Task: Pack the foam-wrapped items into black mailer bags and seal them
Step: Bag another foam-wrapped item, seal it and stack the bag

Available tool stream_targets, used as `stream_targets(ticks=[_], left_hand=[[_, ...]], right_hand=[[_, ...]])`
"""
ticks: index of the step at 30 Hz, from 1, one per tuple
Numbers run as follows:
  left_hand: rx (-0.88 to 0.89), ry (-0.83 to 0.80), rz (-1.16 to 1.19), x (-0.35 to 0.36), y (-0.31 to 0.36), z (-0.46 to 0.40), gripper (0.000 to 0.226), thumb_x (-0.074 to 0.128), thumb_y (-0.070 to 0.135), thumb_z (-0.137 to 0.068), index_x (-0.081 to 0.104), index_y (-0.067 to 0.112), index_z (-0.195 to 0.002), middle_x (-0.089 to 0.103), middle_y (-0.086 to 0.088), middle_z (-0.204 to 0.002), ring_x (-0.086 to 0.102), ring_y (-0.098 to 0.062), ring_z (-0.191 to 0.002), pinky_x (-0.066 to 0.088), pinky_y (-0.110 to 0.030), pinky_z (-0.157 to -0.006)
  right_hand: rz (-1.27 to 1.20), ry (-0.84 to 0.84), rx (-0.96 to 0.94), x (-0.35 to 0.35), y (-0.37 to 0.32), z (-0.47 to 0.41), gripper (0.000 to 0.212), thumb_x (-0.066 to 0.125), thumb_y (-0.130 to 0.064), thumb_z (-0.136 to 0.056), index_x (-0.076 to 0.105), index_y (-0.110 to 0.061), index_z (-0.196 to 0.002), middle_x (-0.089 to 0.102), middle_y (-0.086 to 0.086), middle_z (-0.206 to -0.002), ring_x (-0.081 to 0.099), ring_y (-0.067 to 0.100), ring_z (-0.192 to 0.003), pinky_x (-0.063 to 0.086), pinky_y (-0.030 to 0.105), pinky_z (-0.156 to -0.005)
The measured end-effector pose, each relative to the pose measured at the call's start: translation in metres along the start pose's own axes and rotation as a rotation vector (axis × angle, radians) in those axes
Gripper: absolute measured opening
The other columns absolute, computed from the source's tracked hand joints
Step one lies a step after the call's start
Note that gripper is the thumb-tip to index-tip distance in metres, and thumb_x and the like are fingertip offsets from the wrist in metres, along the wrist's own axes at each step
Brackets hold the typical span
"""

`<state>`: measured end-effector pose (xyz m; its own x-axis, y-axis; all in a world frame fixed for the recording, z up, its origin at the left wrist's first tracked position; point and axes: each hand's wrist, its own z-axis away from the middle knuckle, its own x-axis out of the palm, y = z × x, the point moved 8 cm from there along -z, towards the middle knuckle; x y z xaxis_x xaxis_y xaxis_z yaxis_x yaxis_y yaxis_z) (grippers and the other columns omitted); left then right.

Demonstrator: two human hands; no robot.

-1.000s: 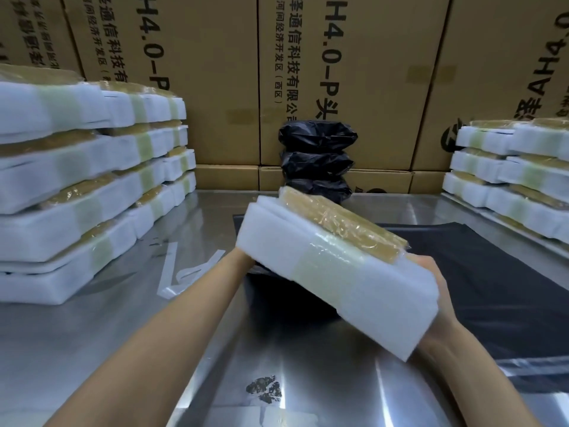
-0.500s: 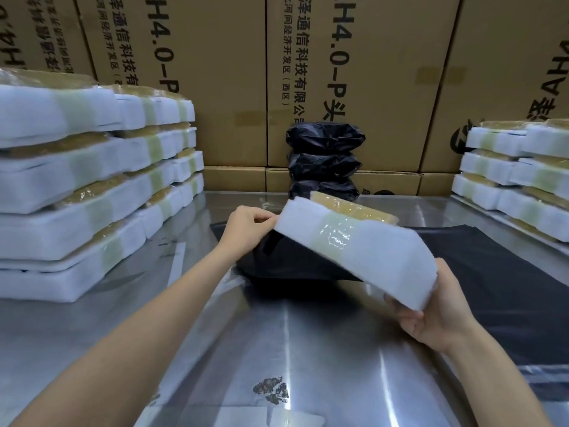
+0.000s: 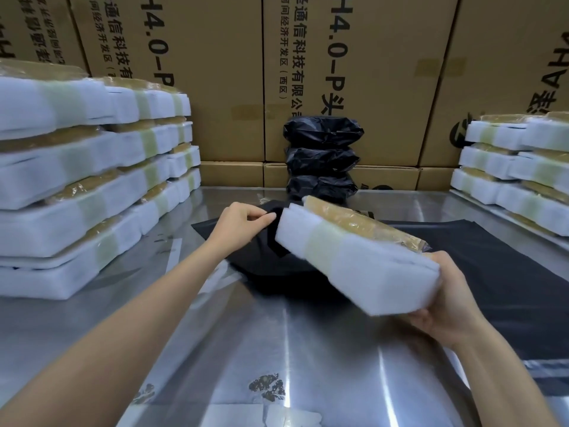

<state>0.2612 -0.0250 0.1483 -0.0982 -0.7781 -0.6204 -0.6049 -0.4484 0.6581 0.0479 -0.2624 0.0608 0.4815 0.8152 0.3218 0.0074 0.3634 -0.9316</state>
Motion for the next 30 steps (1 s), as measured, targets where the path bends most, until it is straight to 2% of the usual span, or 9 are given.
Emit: stream_targets(ticks=[2,4,7,14,18,21,23,27,30], left_hand=[[-0.020,0.041,0.022,-0.003,0.003,0.000,0.029,0.062,0.036,-0.090,0.076,0.011,-0.085,0.069,-0.020,-0.080,0.049,-0.012,-0.060,0.037,-0.024,-0.058],[-0.005,0.023,-0.016,0.000,0.012,0.002,0.026,0.063,0.034,-0.090,0.077,0.012,-0.087,0.071,-0.011,-0.075,0.055,-0.008,-0.061,0.041,-0.019,-0.057],[0.063,-0.035,-0.105,0.011,0.034,0.007,0.019,0.065,0.030,-0.089,0.077,0.017,-0.096,0.074,0.004,-0.088,0.064,-0.003,-0.079,0.051,-0.020,-0.072],[0.228,-0.107,-0.348,0.017,0.074,0.008,0.022,0.059,0.021,-0.091,0.073,0.017,-0.107,0.072,0.004,-0.105,0.064,-0.012,-0.092,0.046,-0.021,-0.078],[0.249,-0.089,-0.447,0.026,0.091,0.008,0.022,0.057,0.023,-0.090,0.074,0.018,-0.103,0.073,0.001,-0.099,0.065,-0.018,-0.091,0.055,-0.035,-0.078],[0.271,-0.087,-0.465,0.038,0.102,0.013,0.022,0.057,0.030,-0.092,0.076,0.019,-0.098,0.073,0.003,-0.092,0.065,-0.017,-0.085,0.055,-0.035,-0.077],[0.326,-0.126,-0.413,0.049,0.114,0.021,0.023,0.057,0.030,-0.093,0.075,0.018,-0.099,0.073,0.004,-0.095,0.065,-0.015,-0.088,0.053,-0.035,-0.080],[0.407,-0.143,-0.367,0.045,0.126,0.034,0.020,0.059,0.028,-0.092,0.075,0.020,-0.101,0.073,0.008,-0.100,0.065,-0.011,-0.092,0.051,-0.030,-0.083],[0.425,-0.093,-0.399,0.029,0.120,0.040,0.020,0.058,0.028,-0.093,0.075,0.022,-0.102,0.071,0.009,-0.096,0.062,-0.012,-0.090,0.045,-0.025,-0.074]], right_hand=[[0.079,0.037,-0.025,-0.001,0.000,0.002,0.019,0.051,-0.040,-0.068,0.048,-0.023,-0.061,0.035,-0.006,-0.049,0.031,0.012,-0.035,0.024,0.015,-0.036],[0.152,0.065,-0.026,0.002,0.003,0.003,0.022,0.055,-0.045,-0.063,0.049,-0.024,-0.062,0.036,-0.006,-0.051,0.033,0.010,-0.038,0.025,0.017,-0.038],[0.205,0.106,-0.019,0.005,0.005,0.003,0.029,0.058,-0.050,-0.057,0.050,-0.025,-0.069,0.038,-0.007,-0.054,0.034,0.010,-0.042,0.025,0.019,-0.040],[0.141,0.192,-0.026,-0.003,0.003,0.005,0.018,0.053,-0.045,-0.072,0.052,-0.027,-0.071,0.045,-0.009,-0.052,0.039,0.010,-0.044,0.028,0.019,-0.037],[0.218,0.183,-0.038,0.005,0.008,0.005,0.031,0.058,-0.050,-0.074,0.062,-0.024,-0.090,0.049,-0.002,-0.078,0.044,0.015,-0.062,0.034,0.023,-0.044],[0.254,0.163,-0.056,0.013,0.011,0.005,0.045,0.060,-0.055,-0.061,0.066,-0.024,-0.093,0.056,-0.001,-0.084,0.051,0.016,-0.072,0.040,0.027,-0.053],[0.269,0.148,-0.062,0.017,0.011,0.005,0.044,0.059,-0.056,-0.057,0.067,-0.025,-0.087,0.060,-0.003,-0.082,0.054,0.015,-0.072,0.043,0.028,-0.056],[0.203,0.179,-0.067,0.010,0.009,0.003,0.036,0.061,-0.053,-0.064,0.064,-0.024,-0.085,0.054,-0.002,-0.079,0.048,0.014,-0.066,0.037,0.025,-0.046],[0.135,0.188,-0.080,0.005,0.009,0.001,0.026,0.058,-0.048,-0.076,0.063,-0.024,-0.085,0.054,-0.002,-0.080,0.050,0.014,-0.067,0.039,0.023,-0.045]])
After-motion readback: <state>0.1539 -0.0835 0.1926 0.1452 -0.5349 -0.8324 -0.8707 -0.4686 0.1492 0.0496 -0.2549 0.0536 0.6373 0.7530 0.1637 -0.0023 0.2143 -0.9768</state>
